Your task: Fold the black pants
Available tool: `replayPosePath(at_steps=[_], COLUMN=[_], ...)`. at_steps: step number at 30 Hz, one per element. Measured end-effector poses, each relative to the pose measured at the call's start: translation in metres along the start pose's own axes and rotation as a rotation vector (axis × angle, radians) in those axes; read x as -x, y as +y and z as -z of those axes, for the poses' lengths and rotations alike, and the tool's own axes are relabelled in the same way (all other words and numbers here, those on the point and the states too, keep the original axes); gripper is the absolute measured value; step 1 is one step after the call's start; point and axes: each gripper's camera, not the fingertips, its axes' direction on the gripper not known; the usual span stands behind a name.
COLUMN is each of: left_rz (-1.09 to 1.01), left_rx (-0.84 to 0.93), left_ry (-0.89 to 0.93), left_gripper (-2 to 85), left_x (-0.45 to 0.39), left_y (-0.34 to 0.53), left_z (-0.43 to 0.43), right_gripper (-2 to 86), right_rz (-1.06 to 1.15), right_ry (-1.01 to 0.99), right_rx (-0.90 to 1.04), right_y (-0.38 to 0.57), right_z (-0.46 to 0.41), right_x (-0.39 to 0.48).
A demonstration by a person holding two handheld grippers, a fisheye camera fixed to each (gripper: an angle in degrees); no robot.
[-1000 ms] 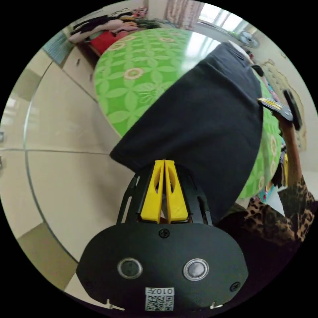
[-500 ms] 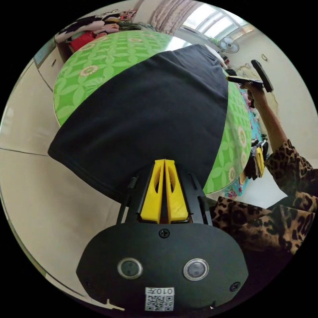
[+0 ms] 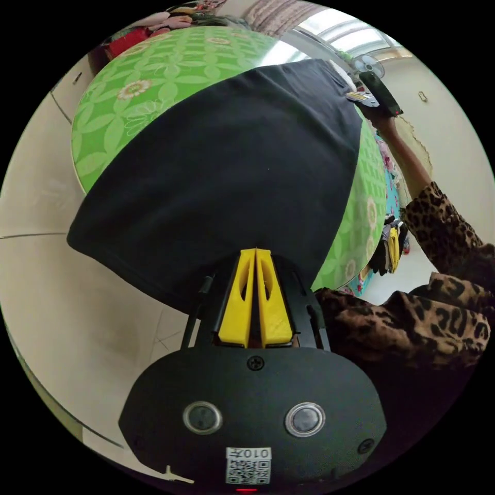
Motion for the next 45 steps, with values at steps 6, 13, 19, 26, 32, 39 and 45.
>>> replayPosePath(at_steps=[6,13,19,26,32,39,45], left_rz=[0.123,0.316,0.239,0.263,0.271,0.241,-0.177], left_rx=[-0.077,-0.139,-0.084,-0.104,-0.099,-0.409,-0.294], left_ry=[-0.027,-0.214,-0.286,-0.406,-0.599,-0.414,-0.055], left_gripper=[0.0,-0.3,-0.3,-0.4,-0.4,-0.2,-0.2], left_x=[-0.062,-0.079,-0.073,-0.01,0.016,-0.015,-0.138], left_y=[-0.013,0.0,-0.001,-0.005,-0.028,-0.007,-0.06], left_z=[-0.018,-0.063,-0.07,-0.056,-0.049,0.003,-0.071], right_gripper=[2.3,2.3,2.1,2.1,2.6,12.0,16.5], right_rz=[-0.013,0.107,0.19,0.084,0.038,-0.769,-1.096], right_ry=[-0.263,-0.258,-0.038,-0.237,-0.489,-1.316,-1.527], right_rx=[-0.049,-0.039,0.069,0.233,0.27,-0.099,-0.11], right_y=[-0.041,-0.064,-0.034,0.056,0.163,0.387,0.468], right_z=[-0.074,-0.153,-0.184,-0.211,-0.223,-0.351,-0.475], right_x=[-0.091,-0.147,-0.164,-0.241,-0.311,-0.527,-0.574])
